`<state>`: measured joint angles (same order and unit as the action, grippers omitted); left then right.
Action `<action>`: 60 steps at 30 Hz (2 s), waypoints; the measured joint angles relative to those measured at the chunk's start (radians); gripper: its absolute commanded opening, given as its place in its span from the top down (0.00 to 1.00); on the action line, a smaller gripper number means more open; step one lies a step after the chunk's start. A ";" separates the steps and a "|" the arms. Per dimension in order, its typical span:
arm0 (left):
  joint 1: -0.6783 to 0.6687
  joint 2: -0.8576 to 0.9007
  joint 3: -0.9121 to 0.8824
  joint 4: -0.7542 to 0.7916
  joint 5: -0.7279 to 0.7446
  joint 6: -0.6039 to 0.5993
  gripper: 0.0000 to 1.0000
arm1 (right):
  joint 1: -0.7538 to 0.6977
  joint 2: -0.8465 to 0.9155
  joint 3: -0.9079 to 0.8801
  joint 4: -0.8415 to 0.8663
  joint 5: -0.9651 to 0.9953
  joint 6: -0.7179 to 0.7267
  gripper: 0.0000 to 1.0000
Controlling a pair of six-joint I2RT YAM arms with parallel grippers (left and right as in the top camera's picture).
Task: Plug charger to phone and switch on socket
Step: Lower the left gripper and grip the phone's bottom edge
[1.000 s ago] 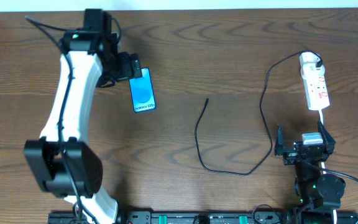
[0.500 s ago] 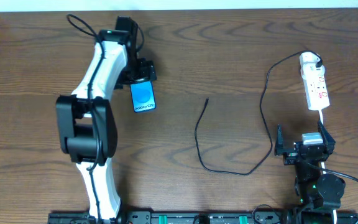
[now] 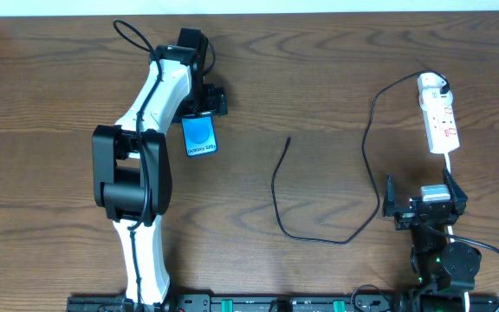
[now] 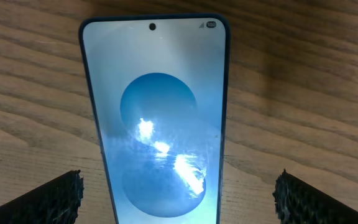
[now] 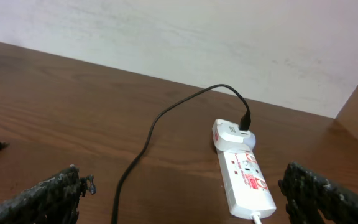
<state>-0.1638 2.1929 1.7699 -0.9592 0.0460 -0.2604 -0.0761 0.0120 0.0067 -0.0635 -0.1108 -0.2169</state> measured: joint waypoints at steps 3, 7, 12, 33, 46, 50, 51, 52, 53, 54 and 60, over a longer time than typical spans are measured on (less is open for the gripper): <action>0.000 0.005 0.000 0.012 -0.002 -0.002 0.02 | 0.000 0.000 0.000 0.000 0.000 0.000 0.01; 0.000 0.011 0.000 0.019 -0.016 -0.002 0.02 | 0.000 0.000 0.000 0.000 0.000 0.000 0.01; 0.000 0.012 0.000 0.019 -0.037 -0.013 0.02 | 0.000 0.000 0.000 0.000 0.000 0.000 0.01; 0.007 0.031 -0.044 0.050 -0.045 -0.025 0.02 | 0.000 0.000 0.000 0.000 0.000 0.000 0.01; 0.006 0.032 -0.044 0.051 -0.045 -0.025 0.02 | 0.000 0.000 0.000 0.000 0.000 0.000 0.01; 0.006 0.032 -0.044 0.051 -0.045 -0.025 0.02 | 0.000 0.000 0.000 0.000 0.000 0.000 0.01; 0.006 0.032 -0.045 0.051 -0.045 -0.025 0.02 | 0.000 0.000 0.000 0.000 0.000 0.000 0.01; 0.006 0.032 -0.045 0.051 -0.045 -0.025 0.02 | 0.000 0.000 0.000 0.000 0.000 0.000 0.01; 0.006 0.032 -0.046 0.052 -0.045 -0.025 0.02 | 0.000 0.000 0.000 0.000 0.000 0.000 0.01; 0.006 0.032 -0.050 0.056 -0.045 -0.025 0.02 | 0.000 0.000 0.000 0.000 0.000 0.000 0.01; 0.006 0.032 -0.076 0.067 -0.045 -0.028 0.02 | 0.000 0.000 0.000 0.000 0.000 0.000 0.01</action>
<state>-0.1574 2.2246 1.6936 -0.8925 0.0006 -0.2886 -0.0761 0.0120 0.0067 -0.0635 -0.1112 -0.2169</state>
